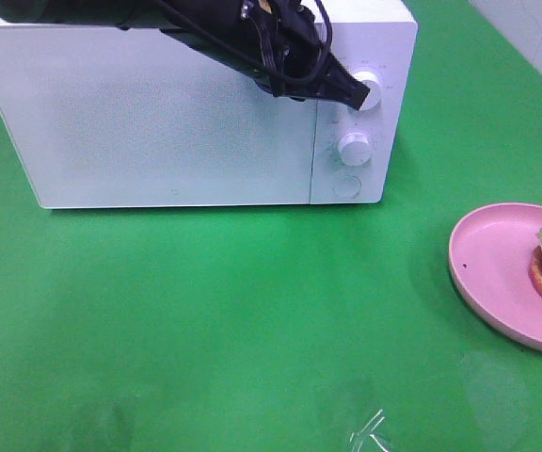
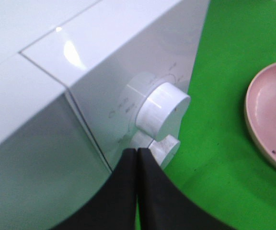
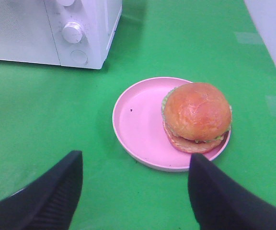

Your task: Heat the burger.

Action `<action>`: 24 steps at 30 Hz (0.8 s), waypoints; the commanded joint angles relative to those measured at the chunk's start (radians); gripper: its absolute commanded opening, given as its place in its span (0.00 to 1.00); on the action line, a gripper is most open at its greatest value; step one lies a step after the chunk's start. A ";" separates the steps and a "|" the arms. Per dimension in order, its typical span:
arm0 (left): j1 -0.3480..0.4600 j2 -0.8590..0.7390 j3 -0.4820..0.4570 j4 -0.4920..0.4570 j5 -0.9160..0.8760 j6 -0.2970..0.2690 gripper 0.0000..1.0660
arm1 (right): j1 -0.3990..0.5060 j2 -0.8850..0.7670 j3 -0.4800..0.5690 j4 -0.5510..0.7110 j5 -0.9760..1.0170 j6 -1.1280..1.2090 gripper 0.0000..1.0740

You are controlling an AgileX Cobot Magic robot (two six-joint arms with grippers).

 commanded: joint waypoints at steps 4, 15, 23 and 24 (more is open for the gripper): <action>-0.019 -0.001 -0.099 0.106 0.344 0.016 0.00 | 0.002 -0.026 0.004 0.001 -0.008 0.004 0.59; 0.012 -0.050 -0.120 0.125 0.810 -0.138 0.00 | 0.002 -0.026 0.004 0.001 -0.008 0.004 0.59; 0.125 -0.094 -0.103 0.161 0.962 -0.265 0.00 | 0.002 -0.026 0.004 0.001 -0.008 0.003 0.59; 0.159 -0.124 -0.087 0.181 0.962 -0.272 0.00 | 0.002 -0.026 0.004 0.001 -0.008 0.003 0.59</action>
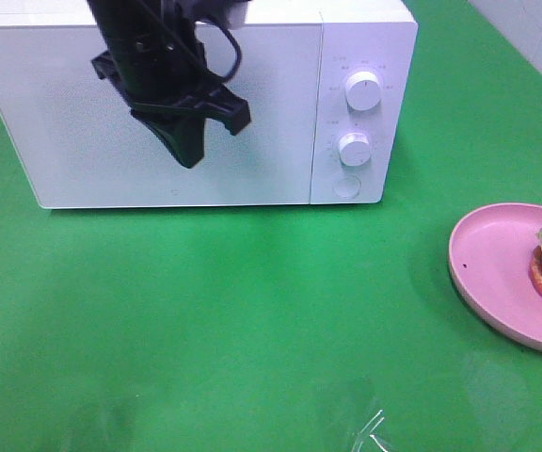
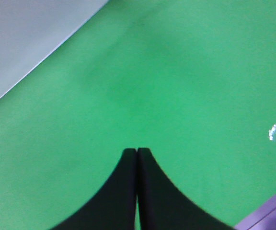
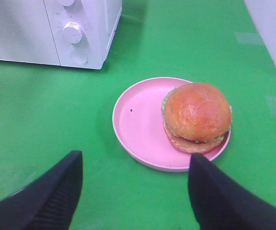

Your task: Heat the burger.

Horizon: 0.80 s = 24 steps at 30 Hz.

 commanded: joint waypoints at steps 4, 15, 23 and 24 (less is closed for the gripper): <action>0.112 -0.100 0.061 0.030 0.072 -0.042 0.00 | 0.002 -0.026 0.004 0.001 -0.008 0.003 0.59; 0.382 -0.387 0.335 0.057 0.072 -0.108 0.00 | 0.002 -0.026 0.004 0.001 -0.008 0.003 0.59; 0.427 -0.707 0.662 0.154 0.070 -0.192 0.00 | 0.002 -0.026 0.004 0.001 -0.008 0.004 0.59; 0.427 -0.707 0.662 0.154 0.070 -0.192 0.00 | 0.002 -0.026 0.004 0.001 -0.008 0.004 0.59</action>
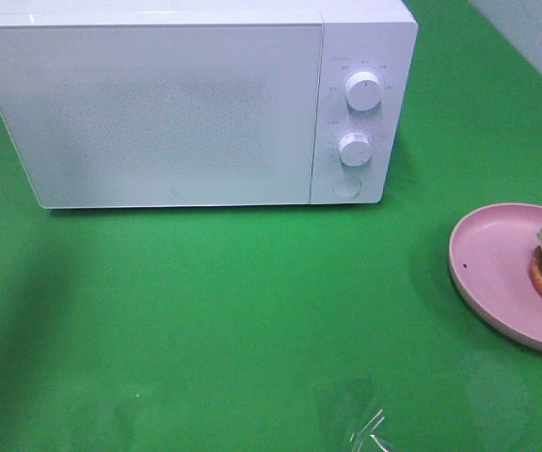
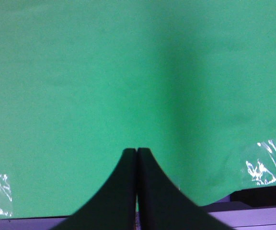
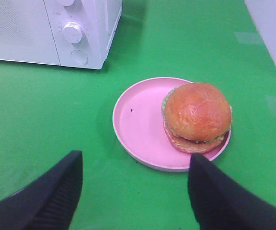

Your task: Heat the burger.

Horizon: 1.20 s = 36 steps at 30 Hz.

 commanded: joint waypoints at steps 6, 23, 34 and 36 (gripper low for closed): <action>0.003 -0.268 0.197 0.004 0.065 -0.033 0.00 | 0.002 -0.026 0.004 0.001 -0.008 0.004 0.59; 0.003 -0.985 0.582 -0.049 -0.177 0.112 0.00 | 0.002 -0.026 0.004 0.001 -0.008 0.004 0.59; 0.003 -1.192 0.667 -0.141 -0.172 0.224 0.00 | 0.002 -0.026 0.004 0.004 -0.009 0.008 0.59; 0.003 -1.195 0.667 -0.143 -0.172 0.226 0.00 | 0.002 -0.026 0.004 0.004 -0.009 0.008 0.59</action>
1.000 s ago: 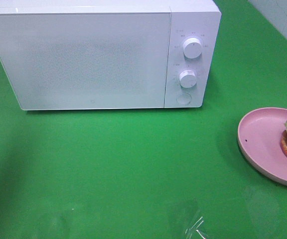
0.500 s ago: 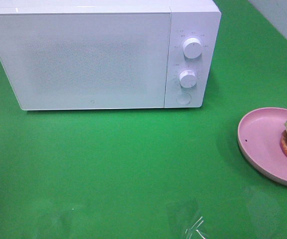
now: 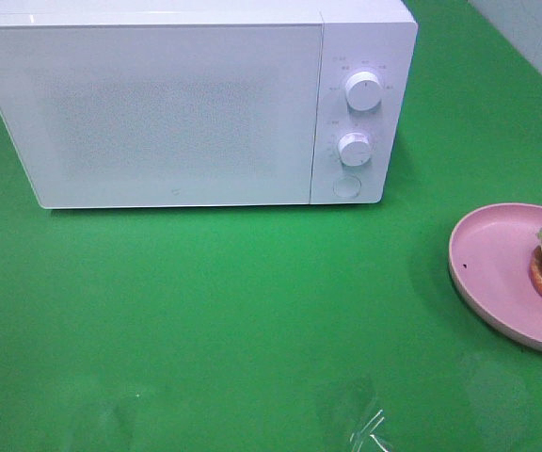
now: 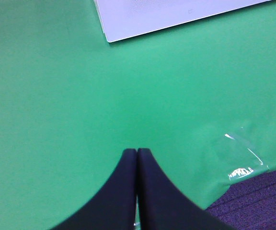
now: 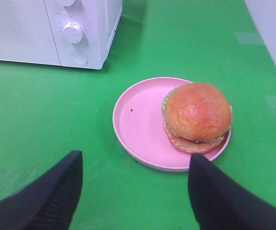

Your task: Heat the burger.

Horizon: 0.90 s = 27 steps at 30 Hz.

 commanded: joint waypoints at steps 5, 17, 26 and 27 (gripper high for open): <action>0.003 -0.011 0.002 -0.014 -0.002 0.007 0.00 | 0.002 -0.026 0.004 0.004 -0.009 0.007 0.59; 0.003 -0.011 0.002 -0.014 -0.002 0.007 0.00 | 0.002 -0.026 0.004 0.004 -0.009 0.008 0.59; 0.003 -0.040 0.002 -0.012 -0.003 0.007 0.00 | 0.002 -0.026 0.004 0.004 -0.009 0.008 0.59; 0.003 -0.040 0.002 -0.012 -0.003 0.007 0.00 | 0.002 -0.026 0.004 0.004 -0.009 0.008 0.59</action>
